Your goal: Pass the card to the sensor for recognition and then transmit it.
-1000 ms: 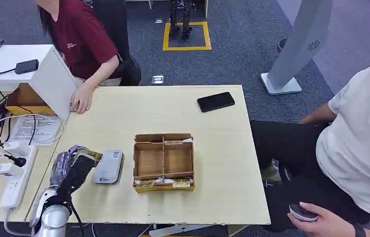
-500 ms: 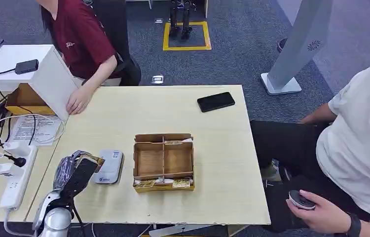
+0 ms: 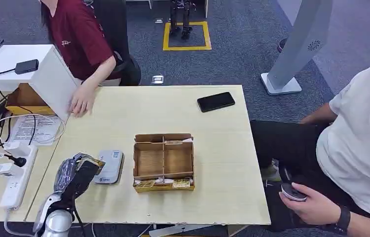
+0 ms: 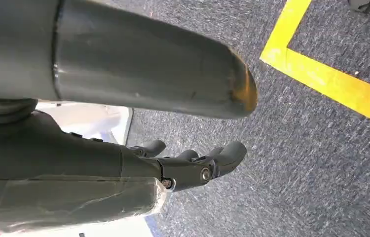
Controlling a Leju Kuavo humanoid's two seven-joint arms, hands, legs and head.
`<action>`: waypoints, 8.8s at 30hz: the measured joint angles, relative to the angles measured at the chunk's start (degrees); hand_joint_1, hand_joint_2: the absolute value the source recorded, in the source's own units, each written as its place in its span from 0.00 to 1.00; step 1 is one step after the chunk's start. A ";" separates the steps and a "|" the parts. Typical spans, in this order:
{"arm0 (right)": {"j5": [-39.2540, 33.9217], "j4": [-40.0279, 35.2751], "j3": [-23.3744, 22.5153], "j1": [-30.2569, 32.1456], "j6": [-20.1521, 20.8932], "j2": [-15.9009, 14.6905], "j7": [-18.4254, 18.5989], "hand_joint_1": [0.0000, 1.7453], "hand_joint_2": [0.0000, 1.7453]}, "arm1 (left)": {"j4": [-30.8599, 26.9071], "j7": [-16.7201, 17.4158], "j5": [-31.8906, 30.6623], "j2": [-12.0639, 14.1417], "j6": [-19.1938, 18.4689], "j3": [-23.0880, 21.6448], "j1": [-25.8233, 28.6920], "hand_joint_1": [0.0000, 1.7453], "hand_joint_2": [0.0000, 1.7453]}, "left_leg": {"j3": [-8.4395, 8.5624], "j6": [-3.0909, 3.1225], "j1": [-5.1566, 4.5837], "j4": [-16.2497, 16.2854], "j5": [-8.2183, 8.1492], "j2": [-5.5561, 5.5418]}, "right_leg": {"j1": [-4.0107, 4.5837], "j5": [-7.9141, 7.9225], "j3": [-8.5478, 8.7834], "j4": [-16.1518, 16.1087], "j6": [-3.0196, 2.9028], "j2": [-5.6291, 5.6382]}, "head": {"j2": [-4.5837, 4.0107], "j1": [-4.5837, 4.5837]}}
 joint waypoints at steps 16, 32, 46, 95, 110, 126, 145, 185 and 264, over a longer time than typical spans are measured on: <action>0.22 0.00 -0.07 -0.29 -0.04 0.20 -0.44 0.00 0.00 | 0.96 1.36 3.58 -4.90 -4.09 0.79 -1.80 1.00 1.00 | 0.02 0.00 -0.01 0.01 0.00 0.01 | -0.01 0.00 0.00 0.00 0.00 0.00 | 0.00 0.00; 0.22 0.00 -0.02 -0.82 -0.09 0.63 -0.35 0.00 0.00 | 2.56 2.23 1.60 -6.73 -3.24 0.79 -3.66 1.00 1.00 | 0.01 0.00 -0.01 0.01 0.00 0.01 | 0.00 0.00 -0.01 0.00 0.00 0.01 | 0.00 0.00; 0.22 0.00 0.00 -0.88 -0.09 0.63 -0.35 0.00 0.00 | 2.71 2.23 1.60 -6.97 -3.21 0.79 -4.07 1.00 1.00 | 0.02 0.00 -0.01 0.01 0.00 0.01 | 0.00 0.00 -0.01 0.00 0.00 0.01 | 0.00 0.00; 0.22 -0.48 2.10 -1.04 -1.33 1.42 -1.31 0.00 0.00 | 9.25 3.12 -12.50 -7.89 2.34 5.68 -7.25 1.00 1.00 | 0.03 0.00 -0.01 0.01 0.00 0.00 | -0.01 0.00 0.02 0.00 0.00 0.00 | 0.00 0.00; 0.22 -0.48 2.75 -1.05 -1.51 1.55 -1.49 0.00 0.00 | 10.49 3.04 -13.57 -8.13 2.53 5.68 -7.23 1.00 1.00 | 0.04 0.00 -0.01 0.01 0.00 0.00 | -0.01 0.00 0.04 0.00 0.00 0.00 | 0.00 0.00; 0.22 -0.50 2.97 -1.33 -1.70 1.95 -1.55 0.00 0.00 | 11.93 3.04 -14.12 -8.50 3.10 5.68 -7.21 1.00 1.00 | 0.06 0.00 -0.01 0.01 0.00 -0.01 | -0.01 0.00 0.08 0.00 0.00 -0.02 | 0.00 0.00; 0.22 -0.57 3.15 -1.38 -1.88 2.14 -1.84 0.00 0.00 | 12.70 3.04 -14.75 -8.61 3.10 5.68 -7.24 1.00 1.00 | 0.09 0.00 -0.01 0.01 0.00 -0.01 | -0.01 0.00 0.10 0.00 0.00 -0.02 | 0.00 0.00; 0.22 -0.79 8.15 -2.96 -0.37 2.40 0.48 0.00 0.00 | -3.45 0.83 23.95 -9.75 -4.04 8.55 -23.27 1.00 1.00 | 0.04 0.06 0.00 0.03 0.14 -0.11 | 0.01 0.10 0.09 0.02 -0.01 -0.14 | 0.00 -0.02; -3.65 -0.85 7.96 0.54 -4.04 1.75 -1.94 0.00 0.00 | -14.93 -13.31 9.41 1.51 -5.30 -10.30 0.19 0.00 1.00 | 0.08 0.09 -0.03 0.03 -0.24 0.23 | -0.02 -0.17 0.00 -0.01 0.13 0.22 | 0.00 0.00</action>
